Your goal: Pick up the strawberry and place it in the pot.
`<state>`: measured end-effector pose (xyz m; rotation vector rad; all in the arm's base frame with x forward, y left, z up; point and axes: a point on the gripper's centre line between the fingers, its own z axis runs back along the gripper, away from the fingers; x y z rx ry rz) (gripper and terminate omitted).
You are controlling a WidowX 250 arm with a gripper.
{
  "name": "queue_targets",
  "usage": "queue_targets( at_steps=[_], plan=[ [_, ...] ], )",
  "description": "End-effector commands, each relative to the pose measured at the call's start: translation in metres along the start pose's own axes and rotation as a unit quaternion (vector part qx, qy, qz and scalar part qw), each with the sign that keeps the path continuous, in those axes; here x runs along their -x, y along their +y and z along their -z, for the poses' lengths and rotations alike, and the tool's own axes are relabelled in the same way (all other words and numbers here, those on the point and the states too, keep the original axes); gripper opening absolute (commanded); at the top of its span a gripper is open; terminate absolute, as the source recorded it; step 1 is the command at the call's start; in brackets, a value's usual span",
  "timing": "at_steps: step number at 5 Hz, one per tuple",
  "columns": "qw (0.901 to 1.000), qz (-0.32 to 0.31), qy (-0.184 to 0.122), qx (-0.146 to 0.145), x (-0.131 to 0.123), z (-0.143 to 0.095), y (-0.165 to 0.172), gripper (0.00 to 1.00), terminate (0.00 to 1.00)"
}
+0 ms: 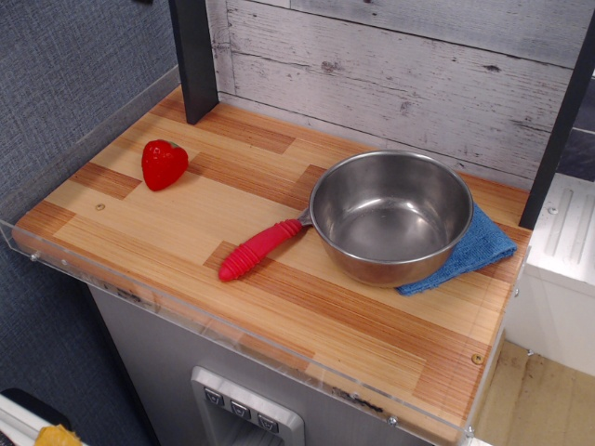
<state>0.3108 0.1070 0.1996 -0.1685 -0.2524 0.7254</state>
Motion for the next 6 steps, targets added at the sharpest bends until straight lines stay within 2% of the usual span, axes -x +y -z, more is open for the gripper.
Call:
queue_targets(
  at_steps=[1, 3, 4, 6],
  plan=[
    [0.9987, -0.048, -0.019, -0.005, -0.033, 0.012, 0.033, 1.0, 0.0],
    [0.9982, -0.053, 0.006, -0.027, -0.032, 0.058, 0.043, 1.0, 0.0],
    [0.9974, -0.051, 0.033, -0.039, -0.021, 0.084, 0.048, 1.0, 0.0],
    [0.9959, -0.066, 0.047, -0.041, -0.019, 0.118, 0.059, 1.0, 0.0]
  ],
)
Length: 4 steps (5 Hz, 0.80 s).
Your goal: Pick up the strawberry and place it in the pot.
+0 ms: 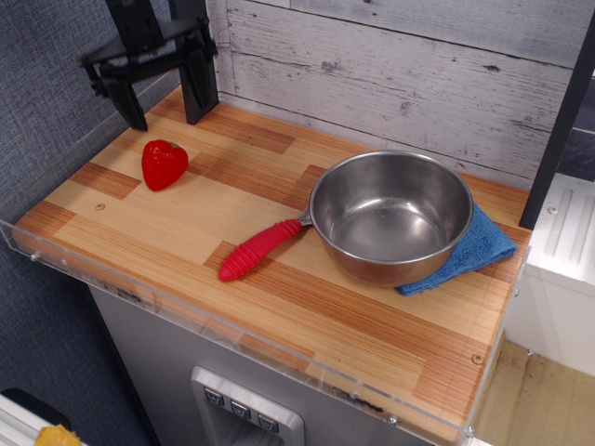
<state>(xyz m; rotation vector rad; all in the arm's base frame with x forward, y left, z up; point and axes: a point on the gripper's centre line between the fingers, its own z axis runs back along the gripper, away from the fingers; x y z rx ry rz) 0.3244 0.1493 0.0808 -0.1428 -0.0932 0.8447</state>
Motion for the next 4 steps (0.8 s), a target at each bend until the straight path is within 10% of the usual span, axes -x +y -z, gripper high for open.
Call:
queue_targets(
  at_steps=[1, 4],
  plan=[
    [0.9993, -0.014, -0.036, 0.006, -0.013, 0.014, 0.011, 1.0, 0.0],
    [0.9995, -0.02, -0.017, -0.014, -0.027, 0.052, 0.022, 1.0, 0.0]
  ],
)
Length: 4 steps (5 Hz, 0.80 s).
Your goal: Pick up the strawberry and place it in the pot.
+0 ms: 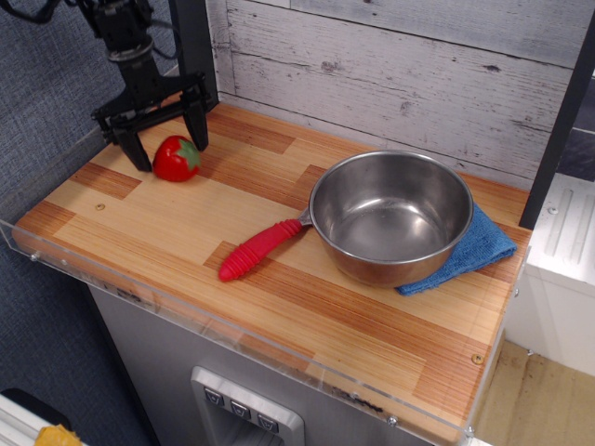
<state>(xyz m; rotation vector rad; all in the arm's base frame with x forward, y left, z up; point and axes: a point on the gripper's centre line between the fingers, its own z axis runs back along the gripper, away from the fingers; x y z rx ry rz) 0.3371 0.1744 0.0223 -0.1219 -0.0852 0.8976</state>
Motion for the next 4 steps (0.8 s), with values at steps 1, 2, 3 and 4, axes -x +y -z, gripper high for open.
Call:
queue_targets(
  at_steps=[1, 2, 3, 4],
  plan=[
    [0.9998, 0.017, -0.009, -0.002, 0.0011, -0.0009, 0.0024, 1.0, 0.0],
    [0.9996, 0.023, -0.017, -0.003, -0.0001, -0.0061, 0.0, 1.0, 0.0],
    [0.9994, 0.024, -0.024, 0.003, 0.0011, -0.007, 0.0027, 0.0, 0.0],
    [0.9992, 0.027, -0.027, 0.006, 0.0021, -0.0101, 0.0025, 0.0, 0.0]
  ],
)
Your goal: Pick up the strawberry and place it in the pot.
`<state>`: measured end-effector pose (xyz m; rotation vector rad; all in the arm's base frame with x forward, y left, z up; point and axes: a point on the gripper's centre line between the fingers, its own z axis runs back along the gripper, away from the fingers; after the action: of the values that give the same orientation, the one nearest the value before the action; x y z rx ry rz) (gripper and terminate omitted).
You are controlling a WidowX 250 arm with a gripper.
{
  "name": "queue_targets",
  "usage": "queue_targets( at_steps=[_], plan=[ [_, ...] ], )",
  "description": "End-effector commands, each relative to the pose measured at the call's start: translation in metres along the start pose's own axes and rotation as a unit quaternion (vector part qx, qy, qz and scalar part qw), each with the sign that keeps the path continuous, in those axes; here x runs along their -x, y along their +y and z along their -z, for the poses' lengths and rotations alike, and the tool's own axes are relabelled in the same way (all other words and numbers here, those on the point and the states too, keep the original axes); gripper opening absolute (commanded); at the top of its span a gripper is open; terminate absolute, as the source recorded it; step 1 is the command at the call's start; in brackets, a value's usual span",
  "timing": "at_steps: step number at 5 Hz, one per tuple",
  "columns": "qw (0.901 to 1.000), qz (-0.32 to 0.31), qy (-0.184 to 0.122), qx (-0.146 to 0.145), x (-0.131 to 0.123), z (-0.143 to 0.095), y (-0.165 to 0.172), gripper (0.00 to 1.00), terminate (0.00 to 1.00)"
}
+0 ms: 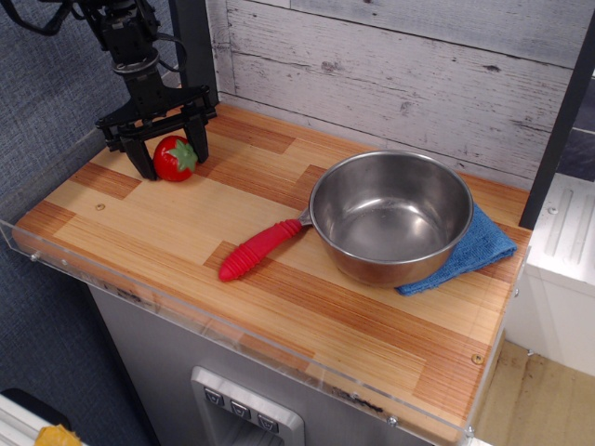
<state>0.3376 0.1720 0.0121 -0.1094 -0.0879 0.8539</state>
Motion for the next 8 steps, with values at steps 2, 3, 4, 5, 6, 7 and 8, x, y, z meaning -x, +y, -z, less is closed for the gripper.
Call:
queue_targets(
  at_steps=[2, 3, 4, 5, 6, 7, 8],
  plan=[
    [0.9991, 0.007, -0.036, 0.021, 0.006, -0.034, -0.005, 0.0, 0.0],
    [0.9984, -0.001, -0.043, 0.037, 0.003, -0.066, -0.017, 0.0, 0.0],
    [0.9972, -0.005, -0.054, 0.052, 0.004, -0.098, -0.026, 0.0, 0.0],
    [0.9959, -0.002, -0.064, 0.063, 0.006, -0.122, -0.034, 0.0, 0.0],
    [0.9937, 0.01, -0.078, 0.08, 0.014, -0.144, -0.046, 0.0, 0.0],
    [0.9915, 0.062, -0.073, 0.088, 0.035, -0.153, -0.076, 0.0, 0.0],
    [0.9882, 0.102, -0.058, 0.099, 0.061, -0.154, -0.102, 0.0, 0.0]
  ],
)
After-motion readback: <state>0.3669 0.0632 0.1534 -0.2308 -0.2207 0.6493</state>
